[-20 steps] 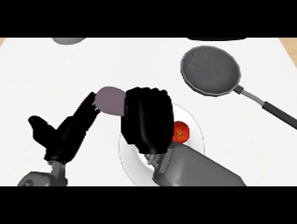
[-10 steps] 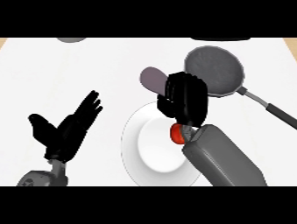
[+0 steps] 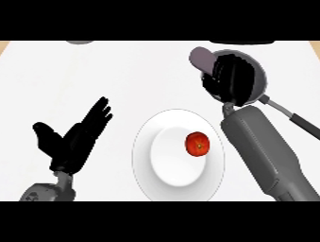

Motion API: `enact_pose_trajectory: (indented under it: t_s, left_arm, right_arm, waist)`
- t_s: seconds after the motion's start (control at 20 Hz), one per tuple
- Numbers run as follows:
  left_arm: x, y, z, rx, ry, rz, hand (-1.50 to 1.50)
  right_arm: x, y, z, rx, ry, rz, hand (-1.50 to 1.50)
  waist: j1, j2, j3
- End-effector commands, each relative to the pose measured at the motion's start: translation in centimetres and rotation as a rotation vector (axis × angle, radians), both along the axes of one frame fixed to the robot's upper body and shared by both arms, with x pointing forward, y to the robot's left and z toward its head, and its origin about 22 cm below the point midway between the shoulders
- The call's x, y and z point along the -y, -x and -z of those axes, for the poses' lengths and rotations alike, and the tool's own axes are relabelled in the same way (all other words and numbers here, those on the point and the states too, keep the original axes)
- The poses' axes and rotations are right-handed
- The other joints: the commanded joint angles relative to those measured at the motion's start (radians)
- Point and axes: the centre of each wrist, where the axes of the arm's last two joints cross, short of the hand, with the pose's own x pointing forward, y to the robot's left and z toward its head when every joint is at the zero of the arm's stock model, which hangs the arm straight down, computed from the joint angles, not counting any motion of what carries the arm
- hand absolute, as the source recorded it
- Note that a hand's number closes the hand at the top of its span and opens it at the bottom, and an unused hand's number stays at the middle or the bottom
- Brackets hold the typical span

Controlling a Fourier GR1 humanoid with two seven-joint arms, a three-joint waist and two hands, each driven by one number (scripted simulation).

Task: Pick the eggplant from the plate and place it in the pan

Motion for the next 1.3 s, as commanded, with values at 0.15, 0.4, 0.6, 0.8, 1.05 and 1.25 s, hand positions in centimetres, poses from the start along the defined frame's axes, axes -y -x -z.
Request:
enact_pose_trajectory:
  t_s: [0.15, 0.4, 0.6, 0.8, 1.05, 1.25]
  left_arm:
    - [-0.5, -0.1, -0.2, 0.013, -0.007, 0.018, 0.0]
    - [-0.8, -0.6, -1.2, 0.021, -0.006, 0.016, 0.0]
    - [0.8, -0.1, 0.7, 0.025, -0.014, 0.037, 0.0]
    - [1.5, -0.8, -0.2, 0.024, 0.005, 0.07, 0.0]
    - [0.7, -1.8, -1.2, 0.023, -0.004, 0.039, 0.0]
    - [1.9, -0.9, -0.1, 0.035, -0.005, 0.06, 0.0]
  right_arm:
    - [6.9, -3.4, 1.1, 0.097, -0.032, 0.147, 1.5]
    - [10.5, -3.3, 2.9, 0.114, -0.031, 0.146, 1.5]
    - [11.0, -3.5, 4.1, 0.094, -0.029, 0.16, 1.5]
    - [14.6, -4.1, 3.0, -0.217, -0.028, 0.239, -1.5]
    - [14.7, -3.6, 4.2, -0.224, -0.103, 0.156, -1.5]
    - [12.4, -4.3, 3.2, -0.055, -0.274, 0.085, -1.5]
  waist:
    - [0.02, 0.008, 0.001]
    - [0.026, 0.012, 0.002]
    - [0.037, 0.02, 0.003]
    - [0.064, 0.034, 0.001]
    - [0.057, 0.03, 0.005]
    - [0.052, 0.028, 0.007]
